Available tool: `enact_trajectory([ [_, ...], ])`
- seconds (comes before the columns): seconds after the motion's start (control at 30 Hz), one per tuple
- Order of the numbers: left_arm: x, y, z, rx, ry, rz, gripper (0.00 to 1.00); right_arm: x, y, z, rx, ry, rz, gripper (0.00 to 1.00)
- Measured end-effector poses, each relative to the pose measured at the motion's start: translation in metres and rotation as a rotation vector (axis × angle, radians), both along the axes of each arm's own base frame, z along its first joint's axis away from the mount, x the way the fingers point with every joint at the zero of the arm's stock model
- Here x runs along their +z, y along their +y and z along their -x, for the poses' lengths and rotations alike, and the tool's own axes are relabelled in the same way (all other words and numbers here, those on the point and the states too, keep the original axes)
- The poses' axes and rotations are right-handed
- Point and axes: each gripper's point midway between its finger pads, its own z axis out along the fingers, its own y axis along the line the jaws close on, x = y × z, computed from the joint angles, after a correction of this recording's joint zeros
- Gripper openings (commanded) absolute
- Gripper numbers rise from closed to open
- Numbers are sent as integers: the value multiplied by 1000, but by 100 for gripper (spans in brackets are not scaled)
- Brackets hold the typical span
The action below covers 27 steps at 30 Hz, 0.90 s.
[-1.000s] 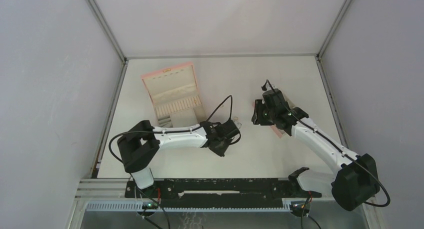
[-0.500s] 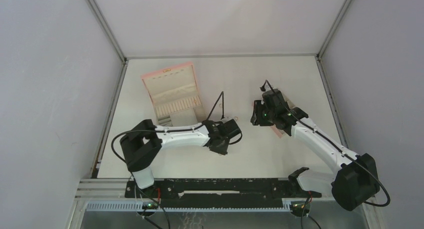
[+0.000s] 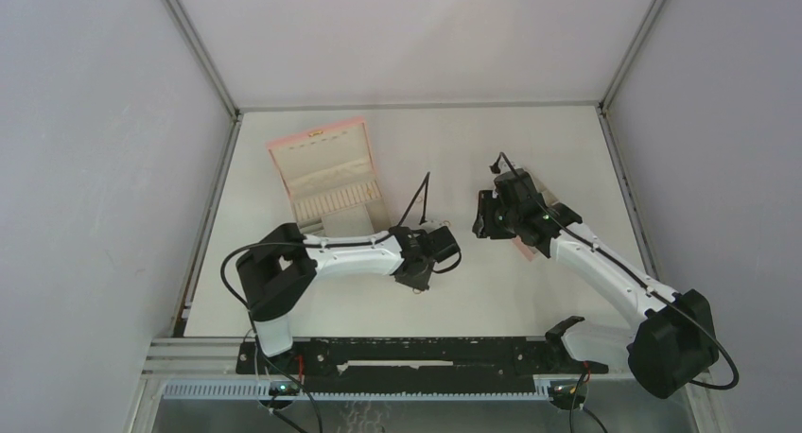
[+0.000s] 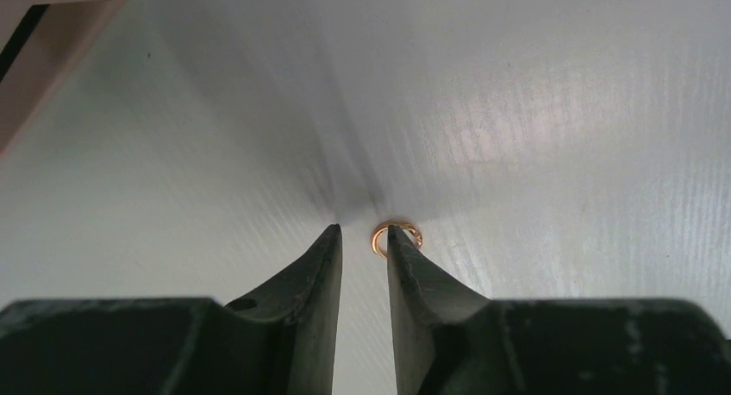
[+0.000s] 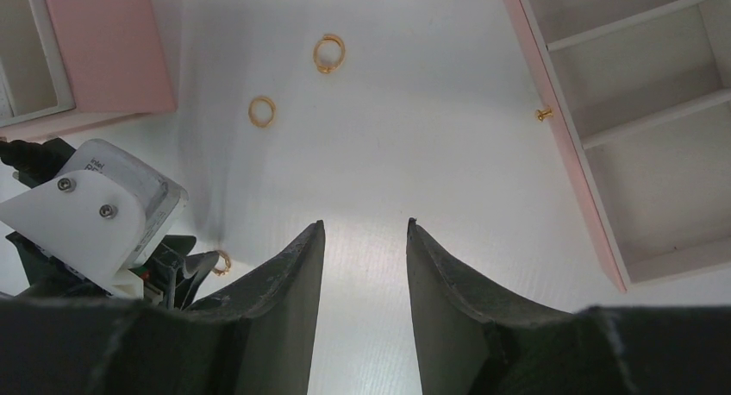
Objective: Organize the mixed jewelry
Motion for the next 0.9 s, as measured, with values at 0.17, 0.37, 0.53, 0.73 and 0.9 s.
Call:
enact_trajectory([
  [0.17, -2, 6, 1, -52, 4, -38, 31, 0, 1, 0, 2, 0, 0, 49],
  [0.37, -6, 9, -3, -60, 16, -62, 30, 0, 1, 1, 6, 0, 0, 49],
  [0.53, -6, 13, -7, -33, 30, -57, 29, 0, 2, 1, 6, 0, 0, 49],
  [0.73, -6, 16, 6, -45, 84, -39, 31, -1, 2, 1, 8, 2, 2, 49],
  [0.9, -5, 10, 20, -74, 129, -18, 31, -1, 3, 2, 12, 4, 2, 49],
])
